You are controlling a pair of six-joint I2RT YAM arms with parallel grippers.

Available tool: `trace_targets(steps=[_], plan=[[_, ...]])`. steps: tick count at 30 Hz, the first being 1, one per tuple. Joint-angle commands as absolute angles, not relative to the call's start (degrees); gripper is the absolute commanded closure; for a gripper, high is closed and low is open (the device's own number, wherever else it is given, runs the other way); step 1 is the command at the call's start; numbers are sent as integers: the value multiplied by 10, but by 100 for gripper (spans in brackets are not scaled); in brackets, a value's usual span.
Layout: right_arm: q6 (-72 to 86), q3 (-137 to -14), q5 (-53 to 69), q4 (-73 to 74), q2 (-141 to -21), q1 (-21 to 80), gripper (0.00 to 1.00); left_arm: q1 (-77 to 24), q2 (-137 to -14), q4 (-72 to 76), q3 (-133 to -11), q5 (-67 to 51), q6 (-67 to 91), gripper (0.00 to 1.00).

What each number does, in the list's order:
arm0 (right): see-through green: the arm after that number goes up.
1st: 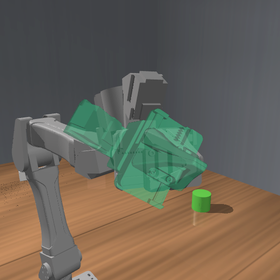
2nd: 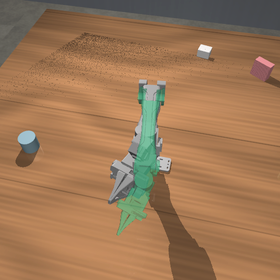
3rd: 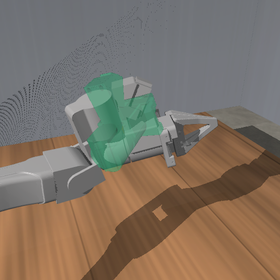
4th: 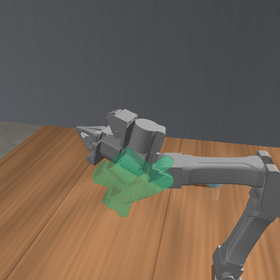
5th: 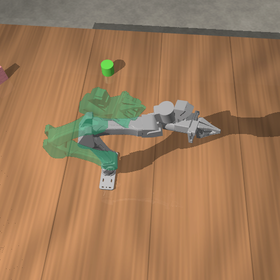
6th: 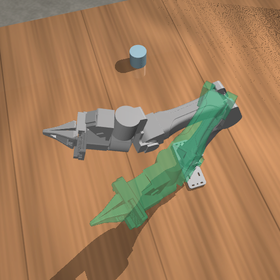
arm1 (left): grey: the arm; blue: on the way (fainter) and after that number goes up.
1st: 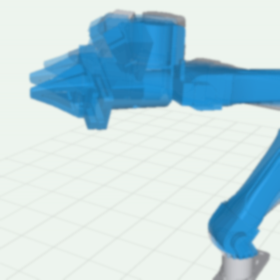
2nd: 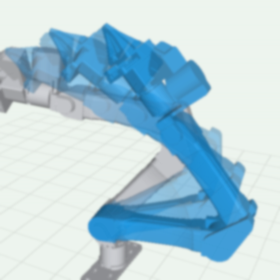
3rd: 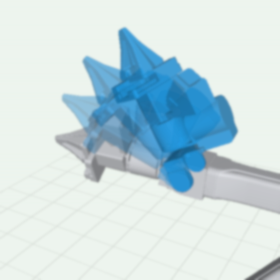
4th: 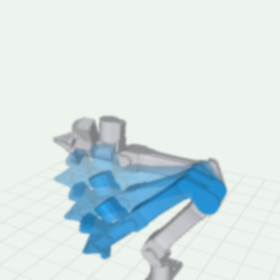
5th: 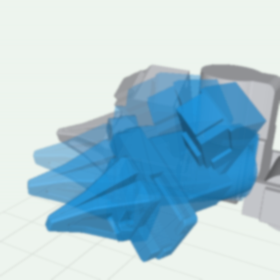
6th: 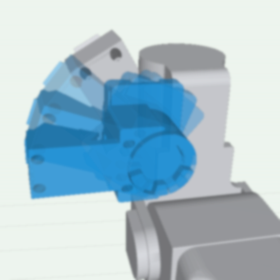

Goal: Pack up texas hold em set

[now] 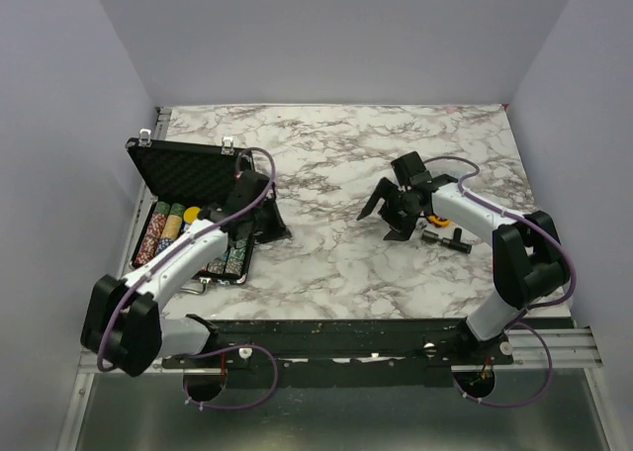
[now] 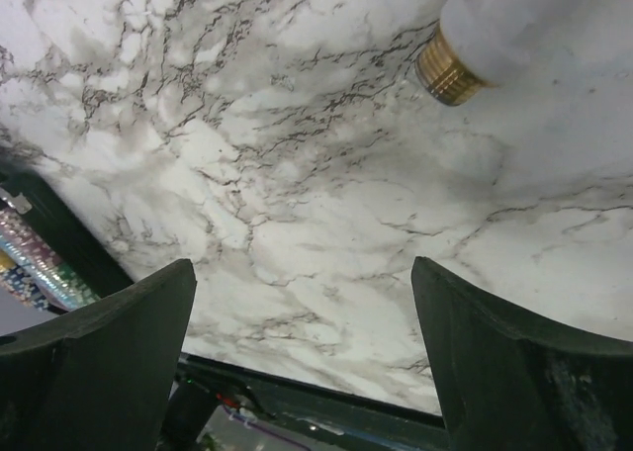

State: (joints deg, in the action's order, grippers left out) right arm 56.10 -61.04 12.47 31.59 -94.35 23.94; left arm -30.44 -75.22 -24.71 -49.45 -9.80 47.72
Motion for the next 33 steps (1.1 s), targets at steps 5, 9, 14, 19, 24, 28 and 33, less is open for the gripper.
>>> trace_targets(steps=[5, 9, 14, 19, 24, 28, 33], plan=[[517, -617, 88, 331, -952, 237, 10, -151, -631, -540, -514, 60, 502, 100], [518, -605, 96, 329, -956, 237, 10, -53, -614, -551, -493, 36, 518, 100], [518, -583, 94, 330, -948, 237, 10, 26, -608, -513, -462, -14, 528, 100], [522, -565, 90, 330, -935, 237, 10, 43, -624, -523, -454, -20, 546, 100], [526, -559, 90, 327, -931, 237, 10, 50, -617, -522, -437, -16, 563, 100], [527, -561, 91, 326, -932, 237, 10, 55, -619, -521, -429, -20, 573, 100], [525, -558, 89, 324, -930, 237, 10, 65, -624, -503, -416, -20, 583, 100]])
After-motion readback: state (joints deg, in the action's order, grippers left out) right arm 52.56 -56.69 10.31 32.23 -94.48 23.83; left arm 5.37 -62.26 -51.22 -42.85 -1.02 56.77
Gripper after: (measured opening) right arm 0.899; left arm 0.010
